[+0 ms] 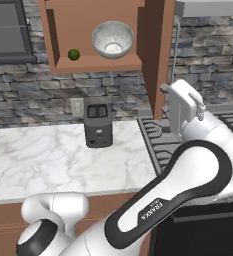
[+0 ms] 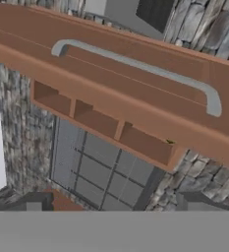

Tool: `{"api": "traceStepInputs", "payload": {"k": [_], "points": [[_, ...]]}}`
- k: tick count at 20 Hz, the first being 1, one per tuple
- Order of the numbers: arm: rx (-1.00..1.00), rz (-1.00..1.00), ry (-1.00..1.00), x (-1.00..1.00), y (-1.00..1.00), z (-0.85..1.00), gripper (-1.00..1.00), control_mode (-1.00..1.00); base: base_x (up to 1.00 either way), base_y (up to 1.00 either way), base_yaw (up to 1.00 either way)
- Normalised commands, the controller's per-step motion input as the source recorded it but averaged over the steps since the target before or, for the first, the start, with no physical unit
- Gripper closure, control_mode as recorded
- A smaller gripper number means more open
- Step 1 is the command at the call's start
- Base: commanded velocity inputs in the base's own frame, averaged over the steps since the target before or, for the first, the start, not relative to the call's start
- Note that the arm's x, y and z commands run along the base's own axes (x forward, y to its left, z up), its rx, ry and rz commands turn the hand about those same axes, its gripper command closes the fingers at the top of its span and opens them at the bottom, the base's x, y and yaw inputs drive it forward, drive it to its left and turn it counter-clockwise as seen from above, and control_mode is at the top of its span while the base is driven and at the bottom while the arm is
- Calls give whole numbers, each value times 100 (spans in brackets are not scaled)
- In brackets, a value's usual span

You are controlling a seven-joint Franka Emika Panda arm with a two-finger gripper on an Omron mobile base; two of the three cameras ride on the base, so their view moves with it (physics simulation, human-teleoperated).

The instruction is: Pick the mug and place it in the sink. Pick the bowl and place it in the open cabinet and then close the cabinet.

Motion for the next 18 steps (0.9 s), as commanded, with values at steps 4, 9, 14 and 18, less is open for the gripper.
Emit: {"api": "traceStepInputs", "payload": {"k": [4, 9, 14, 18], "points": [[-9, 0, -7, 38, 6, -32, -100, -100, 0, 0, 0], [-6, 0, -1, 48, 1, -9, -100, -100, 0, 0, 0], [0, 0, 2, 55, -2, -2, -100, -100, 0, 0, 0], [0, 0, 4, 52, -15, -2, -100, -100, 0, 0, 0]]}}
